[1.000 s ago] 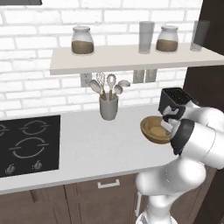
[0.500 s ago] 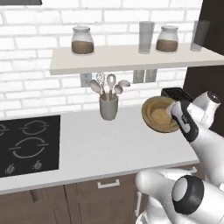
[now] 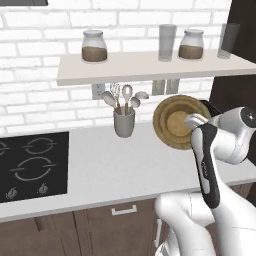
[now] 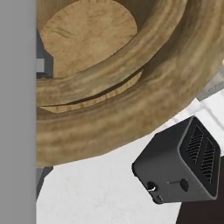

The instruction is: Pick up the bowls on the counter and stack them on top of one another in the open cabinet. Place the smaller bowl on top of the larger bowl.

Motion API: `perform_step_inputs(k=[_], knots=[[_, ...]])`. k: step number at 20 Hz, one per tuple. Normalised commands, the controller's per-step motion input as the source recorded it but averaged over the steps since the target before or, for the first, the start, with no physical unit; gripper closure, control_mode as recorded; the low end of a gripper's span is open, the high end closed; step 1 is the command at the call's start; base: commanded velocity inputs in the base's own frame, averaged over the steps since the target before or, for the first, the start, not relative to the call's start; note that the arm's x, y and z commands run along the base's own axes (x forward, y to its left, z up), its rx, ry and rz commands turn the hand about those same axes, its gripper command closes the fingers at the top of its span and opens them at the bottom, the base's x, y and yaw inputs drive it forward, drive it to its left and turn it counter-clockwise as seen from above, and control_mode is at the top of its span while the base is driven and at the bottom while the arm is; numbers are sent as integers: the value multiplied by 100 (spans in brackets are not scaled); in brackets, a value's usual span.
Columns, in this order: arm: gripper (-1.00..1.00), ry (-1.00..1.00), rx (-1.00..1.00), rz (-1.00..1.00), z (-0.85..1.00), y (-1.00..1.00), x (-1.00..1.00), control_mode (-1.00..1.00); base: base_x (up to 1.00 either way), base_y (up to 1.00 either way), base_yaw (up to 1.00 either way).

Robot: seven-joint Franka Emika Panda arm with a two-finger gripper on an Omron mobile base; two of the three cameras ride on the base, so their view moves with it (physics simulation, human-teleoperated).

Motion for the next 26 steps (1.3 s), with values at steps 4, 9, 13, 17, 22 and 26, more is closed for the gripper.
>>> perform_step_inputs(k=[4, 9, 13, 17, 22, 26], knots=[[100, -3, 0, 6, 100, 47, -18, -100, 0, 0, 0], [100, 0, 1, 3, 100, 29, 0, -100, 0, 0, 0], [100, 0, 10, 0, 100, 14, 3, -100, 0, 0, 0], [100, 10, 27, 0, 98, 7, 43, -100, 0, 0, 0], [100, 28, 40, 0, 33, 0, 75, -100, 0, 0, 0], [100, 13, 20, 2, 0, 11, 54, -100, 0, 0, 0]])
